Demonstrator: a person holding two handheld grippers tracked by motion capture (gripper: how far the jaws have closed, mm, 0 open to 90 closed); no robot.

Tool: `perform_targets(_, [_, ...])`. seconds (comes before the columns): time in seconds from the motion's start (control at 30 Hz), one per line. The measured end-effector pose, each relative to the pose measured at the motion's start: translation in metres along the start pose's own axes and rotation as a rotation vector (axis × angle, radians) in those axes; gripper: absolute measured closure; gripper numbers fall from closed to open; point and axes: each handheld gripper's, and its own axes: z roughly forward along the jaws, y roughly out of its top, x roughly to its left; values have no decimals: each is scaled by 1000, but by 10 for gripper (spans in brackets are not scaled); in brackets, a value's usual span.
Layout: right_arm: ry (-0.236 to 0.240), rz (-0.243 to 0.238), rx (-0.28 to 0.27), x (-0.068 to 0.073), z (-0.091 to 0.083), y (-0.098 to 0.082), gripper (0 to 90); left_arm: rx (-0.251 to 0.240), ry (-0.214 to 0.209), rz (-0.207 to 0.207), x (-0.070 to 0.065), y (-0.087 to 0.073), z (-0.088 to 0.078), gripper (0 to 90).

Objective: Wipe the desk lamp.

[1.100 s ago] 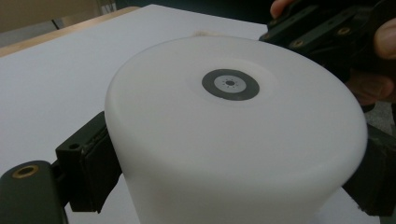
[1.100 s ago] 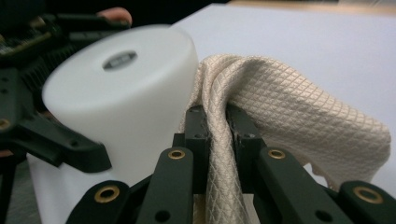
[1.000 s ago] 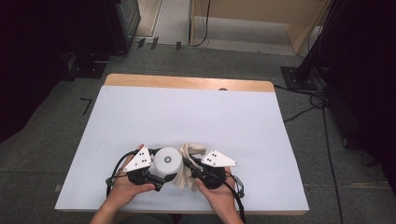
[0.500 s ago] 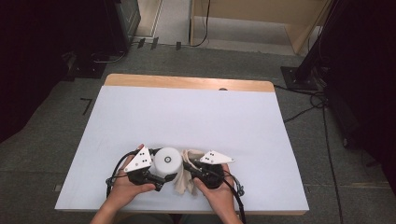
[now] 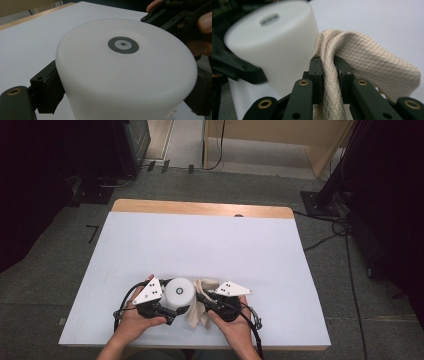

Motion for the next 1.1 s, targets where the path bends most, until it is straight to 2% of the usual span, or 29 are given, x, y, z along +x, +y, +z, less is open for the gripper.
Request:
perform_targets(0.17, [7, -19, -74, 6, -11, 10, 748, 0, 1, -2, 0, 0, 0, 81])
perform_targets(0.3, [-5, -39, -63, 6, -9, 7, 766, 0, 3, -3, -1, 0, 0, 82])
perform_targets(0.4, [-23, -22, 6, 2, 2, -5, 787, 1, 3, -3, -1, 0, 0, 81])
perform_targets(0.47, [-24, -14, 21, 1, 4, -7, 788, 1, 3, -3, -1, 0, 0, 81])
perform_targets(0.5, [-26, 6, 58, -3, 10, -13, 789, 0, 4, -3, -1, 0, 0, 81])
perform_targets(0.73, [-53, 14, 163, -7, 22, -24, 794, 0, 6, -5, -1, 0, 0, 81])
perform_targets(0.93, [-58, 12, 173, -8, 24, -26, 802, 8, 13, -10, -2, 1, 0, 79])
perform_targets(1.1, [-66, 4, 169, -6, 25, -25, 800, 26, 59, -37, -8, 5, -3, 68])
